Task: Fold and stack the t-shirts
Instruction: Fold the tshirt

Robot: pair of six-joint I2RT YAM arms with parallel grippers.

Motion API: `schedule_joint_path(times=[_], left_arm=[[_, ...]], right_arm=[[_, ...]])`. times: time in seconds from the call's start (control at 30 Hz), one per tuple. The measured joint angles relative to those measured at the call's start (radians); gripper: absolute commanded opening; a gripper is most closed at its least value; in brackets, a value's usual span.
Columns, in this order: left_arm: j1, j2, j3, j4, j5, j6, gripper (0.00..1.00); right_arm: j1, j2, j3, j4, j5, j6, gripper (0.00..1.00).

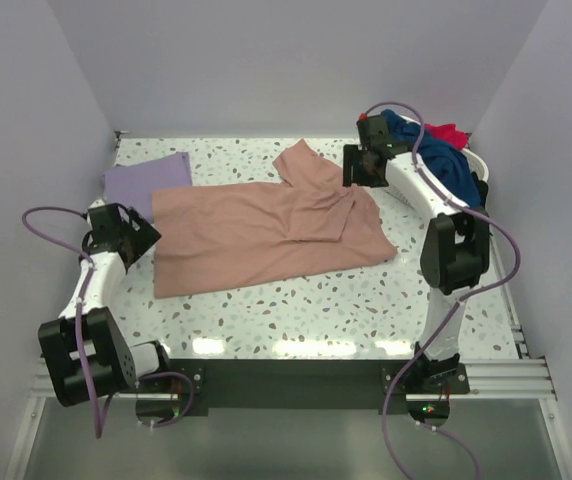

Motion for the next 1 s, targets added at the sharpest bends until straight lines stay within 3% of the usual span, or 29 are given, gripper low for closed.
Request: schedule_joint_path(times=[0.07, 0.2, 0.47, 0.67, 1.0], left_arm=[[0.003, -0.003, 0.035, 0.002, -0.020, -0.005, 0.98], [-0.008, -0.064, 0.059, 0.008, -0.043, -0.002, 1.00], [-0.233, -0.271, -0.087, 0.066, -0.085, -0.002, 1.00], [-0.364, -0.294, -0.231, 0.106, -0.076, -0.012, 1.00], [-0.593, -0.165, -0.235, 0.213, -0.142, -0.042, 1.00]], right_arm=[[-0.005, -0.012, -0.002, 0.012, -0.002, -0.003, 0.75], [-0.008, -0.109, -0.101, 0.063, -0.045, -0.005, 0.75], [0.069, -0.338, -0.429, 0.161, -0.207, 0.019, 0.57], [0.082, -0.306, -0.543, 0.209, -0.290, 0.054, 0.49], [0.081, -0.173, -0.543, 0.287, -0.316, 0.072, 0.45]])
